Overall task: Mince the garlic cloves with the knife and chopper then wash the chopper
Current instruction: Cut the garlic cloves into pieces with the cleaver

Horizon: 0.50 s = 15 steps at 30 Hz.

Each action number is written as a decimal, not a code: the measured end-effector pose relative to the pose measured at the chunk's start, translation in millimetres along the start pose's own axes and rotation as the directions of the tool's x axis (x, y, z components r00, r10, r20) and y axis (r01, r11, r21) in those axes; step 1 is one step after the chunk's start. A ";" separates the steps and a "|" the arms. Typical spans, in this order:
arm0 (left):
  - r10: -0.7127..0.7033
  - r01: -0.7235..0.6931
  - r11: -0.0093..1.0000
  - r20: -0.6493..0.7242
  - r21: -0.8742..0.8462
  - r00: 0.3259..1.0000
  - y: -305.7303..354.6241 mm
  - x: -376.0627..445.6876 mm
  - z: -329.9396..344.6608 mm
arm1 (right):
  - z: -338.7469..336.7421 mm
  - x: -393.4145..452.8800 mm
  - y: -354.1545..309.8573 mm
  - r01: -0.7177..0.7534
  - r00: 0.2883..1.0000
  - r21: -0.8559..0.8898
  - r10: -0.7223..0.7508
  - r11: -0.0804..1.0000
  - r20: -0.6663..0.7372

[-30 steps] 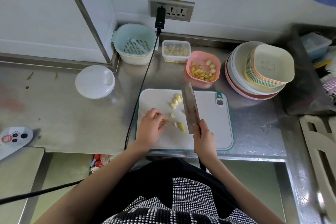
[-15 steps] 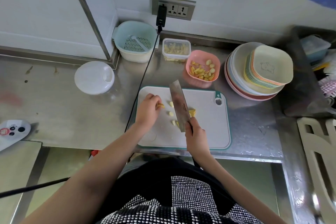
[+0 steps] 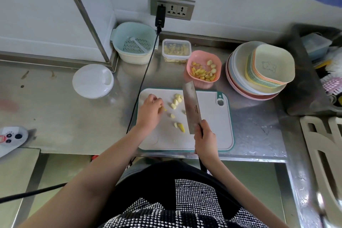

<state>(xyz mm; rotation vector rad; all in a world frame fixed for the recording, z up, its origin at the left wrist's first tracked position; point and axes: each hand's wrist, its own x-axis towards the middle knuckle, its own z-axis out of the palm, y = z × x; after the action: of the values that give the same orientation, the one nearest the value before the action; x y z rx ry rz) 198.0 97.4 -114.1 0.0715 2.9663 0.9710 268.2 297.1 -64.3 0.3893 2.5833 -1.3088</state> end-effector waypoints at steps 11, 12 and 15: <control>0.587 -0.613 0.770 0.177 0.179 0.790 25.8 -18.9 26.9 | -11.3 3.6 5.2 -0.035 0.990 0.018 0.037 0.999 -0.133; 0.560 -0.591 0.786 0.198 0.180 0.805 28.8 -19.9 29.2 | -11.8 3.6 5.6 -0.040 0.989 0.017 0.042 0.999 -0.138; 0.466 -0.487 0.861 0.158 0.144 0.870 30.3 -18.8 26.5 | -11.4 2.2 7.0 -0.041 0.990 0.013 0.043 0.999 -0.136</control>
<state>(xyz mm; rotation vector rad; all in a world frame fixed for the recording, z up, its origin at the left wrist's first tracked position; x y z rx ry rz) 218.8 136.5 -117.5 0.8763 2.9683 0.6824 267.6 310.7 -63.7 0.5503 2.6638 -1.3253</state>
